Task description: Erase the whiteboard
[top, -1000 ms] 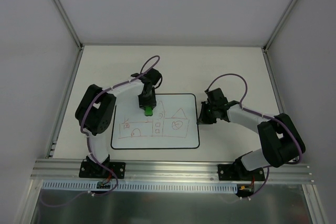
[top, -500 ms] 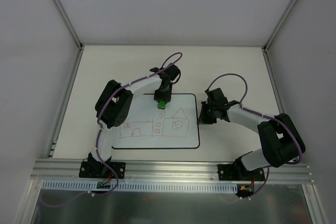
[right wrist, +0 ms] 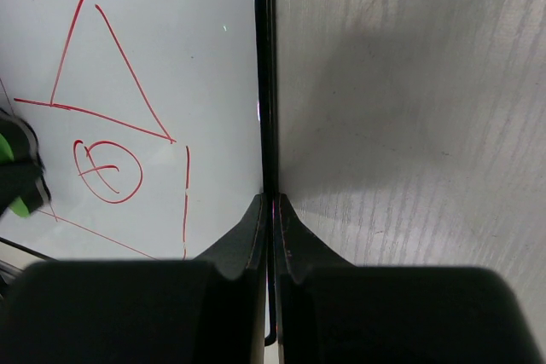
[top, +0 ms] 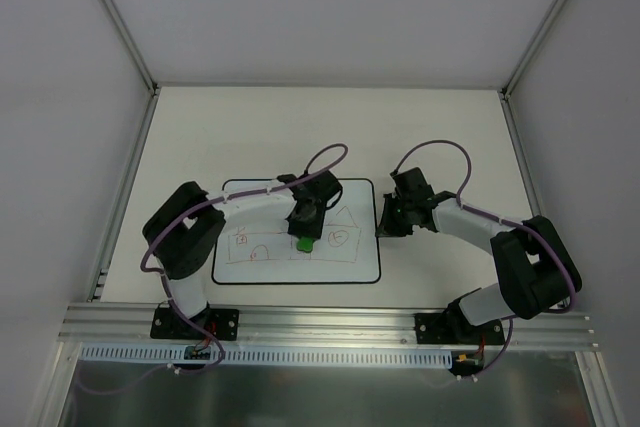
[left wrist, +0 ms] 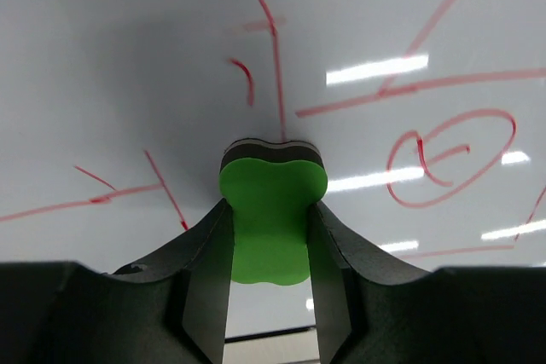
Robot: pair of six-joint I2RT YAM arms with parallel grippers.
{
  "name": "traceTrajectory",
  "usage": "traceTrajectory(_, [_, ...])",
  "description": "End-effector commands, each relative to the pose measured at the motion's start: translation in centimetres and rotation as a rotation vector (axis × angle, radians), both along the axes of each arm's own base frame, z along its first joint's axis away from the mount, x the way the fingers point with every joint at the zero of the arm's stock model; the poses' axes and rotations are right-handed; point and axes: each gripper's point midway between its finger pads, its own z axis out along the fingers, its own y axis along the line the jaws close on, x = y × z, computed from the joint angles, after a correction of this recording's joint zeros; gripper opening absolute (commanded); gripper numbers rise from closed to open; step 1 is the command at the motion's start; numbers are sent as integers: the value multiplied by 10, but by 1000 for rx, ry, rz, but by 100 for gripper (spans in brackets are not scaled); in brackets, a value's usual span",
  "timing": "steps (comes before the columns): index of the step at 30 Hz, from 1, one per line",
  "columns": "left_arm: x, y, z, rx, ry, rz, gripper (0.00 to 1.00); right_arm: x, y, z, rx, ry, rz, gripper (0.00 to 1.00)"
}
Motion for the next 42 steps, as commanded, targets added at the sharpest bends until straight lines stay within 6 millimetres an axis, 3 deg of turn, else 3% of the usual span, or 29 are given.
traceTrajectory(1, [-100,22,-34,130,303,-37,0,-16,-23,-19,-123,62,-13,0])
traceTrajectory(4, [-115,19,-42,158,325,-45,0,-18,-24,-19,-124,65,-13,0])
traceTrajectory(6, [-109,21,-44,172,307,-45,0,-18,-24,-19,-122,66,-12,0])
traceTrajectory(9, [-79,20,-40,165,252,-4,0,-19,-24,-19,-119,69,-8,0])
traceTrajectory(19, [56,9,-18,116,56,85,0,-18,-22,-17,-111,64,-5,0])
traceTrajectory(25, [102,8,-23,157,3,88,0,-18,-22,-17,-109,64,-9,0])
traceTrajectory(28, [108,11,-28,196,-12,88,0,-17,-21,-16,-104,63,-9,0])
traceTrajectory(30, [107,15,-30,206,-5,92,0,-18,-22,-16,-105,61,-10,0])
traceTrajectory(33, [86,19,-35,196,50,93,0,-18,-23,-16,-109,57,-14,0])
traceTrajectory(37, [25,34,-46,238,147,65,0,-19,-24,-15,-111,54,-19,0])
traceTrajectory(42, [-45,37,-51,255,246,0,0,-18,-24,-15,-109,54,-23,0])
